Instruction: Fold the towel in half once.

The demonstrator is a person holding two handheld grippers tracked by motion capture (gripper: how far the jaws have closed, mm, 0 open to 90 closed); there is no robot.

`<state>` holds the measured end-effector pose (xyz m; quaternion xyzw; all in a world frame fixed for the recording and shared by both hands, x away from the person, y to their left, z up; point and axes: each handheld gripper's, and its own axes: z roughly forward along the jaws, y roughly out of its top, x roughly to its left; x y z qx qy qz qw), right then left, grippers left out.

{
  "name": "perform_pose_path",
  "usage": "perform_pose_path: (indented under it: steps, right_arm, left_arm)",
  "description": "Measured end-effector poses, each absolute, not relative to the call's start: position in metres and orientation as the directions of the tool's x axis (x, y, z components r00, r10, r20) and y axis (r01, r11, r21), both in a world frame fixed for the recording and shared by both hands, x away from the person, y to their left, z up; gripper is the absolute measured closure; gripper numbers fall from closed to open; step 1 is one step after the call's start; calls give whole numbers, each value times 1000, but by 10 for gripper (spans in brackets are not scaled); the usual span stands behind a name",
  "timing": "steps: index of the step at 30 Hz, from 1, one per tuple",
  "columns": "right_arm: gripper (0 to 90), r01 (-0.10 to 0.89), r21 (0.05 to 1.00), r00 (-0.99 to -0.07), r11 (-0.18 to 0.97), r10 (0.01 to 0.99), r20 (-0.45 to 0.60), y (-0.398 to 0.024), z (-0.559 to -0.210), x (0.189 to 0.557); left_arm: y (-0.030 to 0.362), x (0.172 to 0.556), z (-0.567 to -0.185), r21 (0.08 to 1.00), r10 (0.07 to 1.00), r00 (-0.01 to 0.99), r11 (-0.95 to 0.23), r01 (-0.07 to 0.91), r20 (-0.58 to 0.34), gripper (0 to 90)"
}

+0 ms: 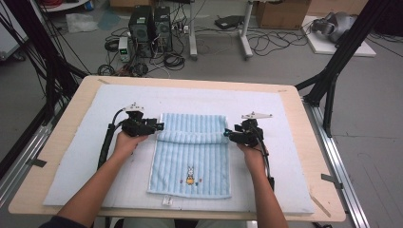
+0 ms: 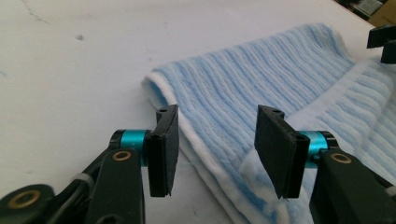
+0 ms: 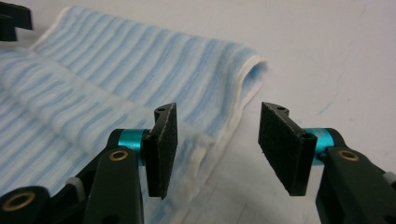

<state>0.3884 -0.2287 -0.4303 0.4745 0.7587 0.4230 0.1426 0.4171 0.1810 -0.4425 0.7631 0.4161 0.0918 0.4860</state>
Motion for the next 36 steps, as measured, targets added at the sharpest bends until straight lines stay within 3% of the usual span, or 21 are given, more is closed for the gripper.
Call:
perform_pose_path:
  steps: [5, 14, 16, 19, 21, 36]
  right_arm:
    - [502, 597, 780, -534, 186, 818, 214, -237, -433, 378]
    - [525, 579, 788, -564, 207, 800, 205, -230, -437, 379]
    - [631, 591, 778, -569, 213, 793, 215, -229, -439, 380]
    - [802, 580, 779, -588, 238, 784, 199, -229, -441, 378]
    - [845, 582, 776, -591, 242, 782, 200, -229, -441, 376]
    - [874, 545, 803, -624, 242, 757, 195, -236, -439, 341]
  left_arm:
    - [174, 406, -446, 822, 697, 673, -218, 526, -246, 490]
    - [168, 392, -450, 824, 662, 734, -324, 466, -155, 777]
    - [168, 391, -449, 822, 658, 739, -335, 460, -145, 823]
    - [169, 389, -447, 830, 656, 739, -318, 458, -156, 836]
    - [171, 386, -445, 838, 654, 737, -298, 457, -169, 838]
    - [184, 359, -435, 879, 622, 750, -203, 432, -225, 842]
